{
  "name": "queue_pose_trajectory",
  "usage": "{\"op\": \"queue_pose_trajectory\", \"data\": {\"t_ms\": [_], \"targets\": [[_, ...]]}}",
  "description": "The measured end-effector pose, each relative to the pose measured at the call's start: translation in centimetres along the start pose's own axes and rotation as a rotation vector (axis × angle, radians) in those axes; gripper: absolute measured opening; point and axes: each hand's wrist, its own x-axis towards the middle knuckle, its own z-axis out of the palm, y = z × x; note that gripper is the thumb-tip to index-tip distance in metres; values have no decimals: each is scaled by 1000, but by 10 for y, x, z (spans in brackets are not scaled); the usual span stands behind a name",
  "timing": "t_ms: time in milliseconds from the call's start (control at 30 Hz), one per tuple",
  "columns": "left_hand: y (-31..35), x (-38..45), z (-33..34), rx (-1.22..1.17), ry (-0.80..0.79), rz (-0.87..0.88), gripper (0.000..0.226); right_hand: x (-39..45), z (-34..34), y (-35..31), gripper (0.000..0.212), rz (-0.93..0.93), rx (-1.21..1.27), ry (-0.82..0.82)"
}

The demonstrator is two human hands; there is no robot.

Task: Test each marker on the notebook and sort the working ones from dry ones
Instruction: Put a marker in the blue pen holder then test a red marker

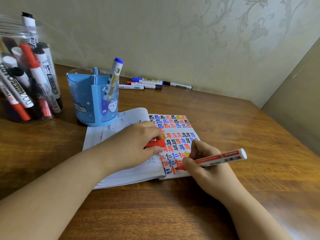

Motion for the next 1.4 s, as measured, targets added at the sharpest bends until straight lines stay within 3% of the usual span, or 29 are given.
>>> {"op": "queue_pose_trajectory", "data": {"t_ms": [367,567,800,933,1133,1400], "targets": [[-1,0,0,-13,11,-5,28,-1,-3,-4,23,58,-22,-31],[-6,2,-4,-74,96,-43,25,9,-7,-12,24,45,289,195],[-14,4,-11,-165,266,-176,29,60,-15,-56,18,-59,443,99],[-19,6,-11,-191,326,-230,27,69,6,-43,21,11,638,187],[-18,6,-7,-157,320,-161,31,64,7,-27,27,41,669,224],[-6,4,-7,-180,289,-35,31,63,8,-25,26,-8,569,148]]}}
